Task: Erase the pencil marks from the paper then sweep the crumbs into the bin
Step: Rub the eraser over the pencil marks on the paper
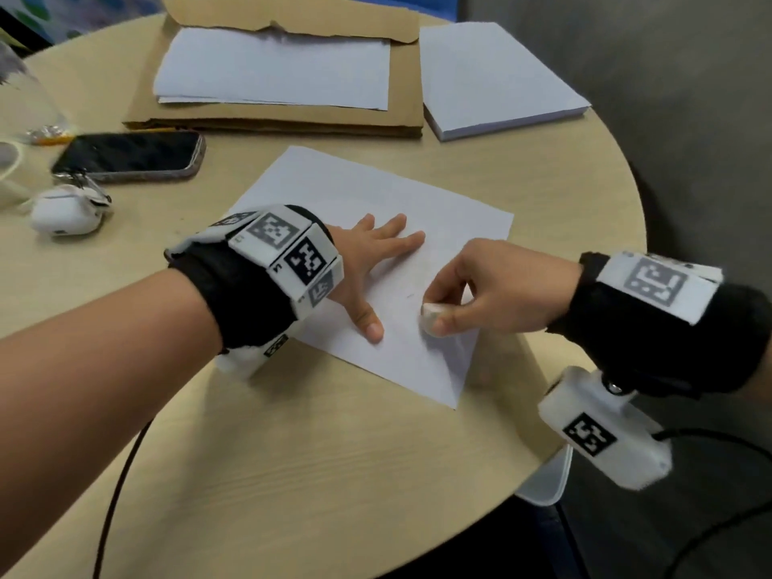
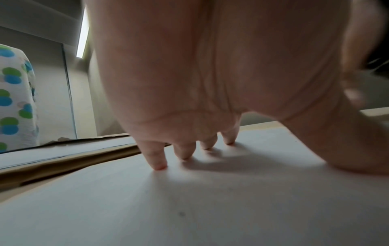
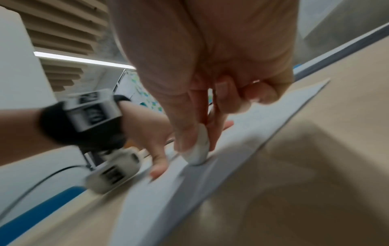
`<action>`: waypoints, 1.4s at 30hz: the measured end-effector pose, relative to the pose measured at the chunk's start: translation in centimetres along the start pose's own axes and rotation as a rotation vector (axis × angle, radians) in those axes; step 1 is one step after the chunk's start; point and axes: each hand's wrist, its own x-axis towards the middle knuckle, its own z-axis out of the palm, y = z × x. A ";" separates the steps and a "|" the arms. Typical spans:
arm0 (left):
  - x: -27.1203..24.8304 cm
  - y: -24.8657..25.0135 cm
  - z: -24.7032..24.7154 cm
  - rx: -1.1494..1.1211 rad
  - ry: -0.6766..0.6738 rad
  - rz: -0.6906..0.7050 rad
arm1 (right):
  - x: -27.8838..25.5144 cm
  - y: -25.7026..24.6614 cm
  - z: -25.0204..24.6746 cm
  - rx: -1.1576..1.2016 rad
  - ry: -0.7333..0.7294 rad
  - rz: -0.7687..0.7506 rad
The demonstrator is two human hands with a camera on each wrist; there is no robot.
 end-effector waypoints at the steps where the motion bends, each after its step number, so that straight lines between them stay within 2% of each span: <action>1: 0.0 0.0 0.0 0.007 -0.001 0.000 | -0.4 -0.1 0.1 -0.004 -0.041 -0.011; 3: 0.1 0.0 -0.1 0.023 -0.005 0.002 | -0.1 -0.4 -0.4 0.007 -0.047 -0.004; 8: 0.1 -0.1 -0.2 0.011 -0.019 0.002 | 2.6 -0.7 -1.1 0.099 0.136 0.032; 10: 0.1 -0.2 -0.2 0.013 -0.022 -0.016 | 2.0 -0.4 -0.7 0.064 0.099 0.022; 13: 0.2 -0.1 -0.1 0.020 -0.023 -0.032 | 0.1 -0.2 -0.3 0.004 -0.066 0.003; 15: 0.3 -0.1 -0.1 0.026 -0.022 -0.030 | 0.2 -0.6 -0.7 -0.015 -0.122 0.002; 20: 0.1 -0.3 -0.1 0.014 -0.008 0.005 | 2.7 -1.2 -1.4 0.069 0.112 0.028; 21: 0.1 -0.3 -0.1 0.013 -0.005 0.001 | 2.4 -0.9 -1.2 0.066 0.107 0.019; 25: 0.3 -0.3 0.0 0.031 -0.013 -0.019 | -0.1 -0.2 -0.4 0.054 -0.137 -0.015; 26: 0.4 -0.3 0.0 0.036 -0.016 -0.016 | -0.1 -0.3 -0.5 0.058 -0.150 -0.012; 31: 0.3 -0.5 0.1 0.019 -0.002 0.014 | 2.9 -1.0 -1.6 0.092 0.141 0.060; 33: 0.4 -0.5 0.0 0.029 -0.006 0.005 | 2.6 -0.6 -1.2 0.065 0.128 0.058; 36: 0.5 -0.5 0.0 0.042 -0.017 -0.009 | 0.4 -0.1 -0.6 0.026 -0.045 0.030; 38: 0.5 -0.5 0.0 0.054 -0.016 -0.008 | 0.4 -0.4 -0.9 0.034 -0.089 0.021; 42: 0.3 -0.5 -0.2 0.044 -0.012 0.009 | 3.0 -1.5 -1.6 0.092 0.104 0.045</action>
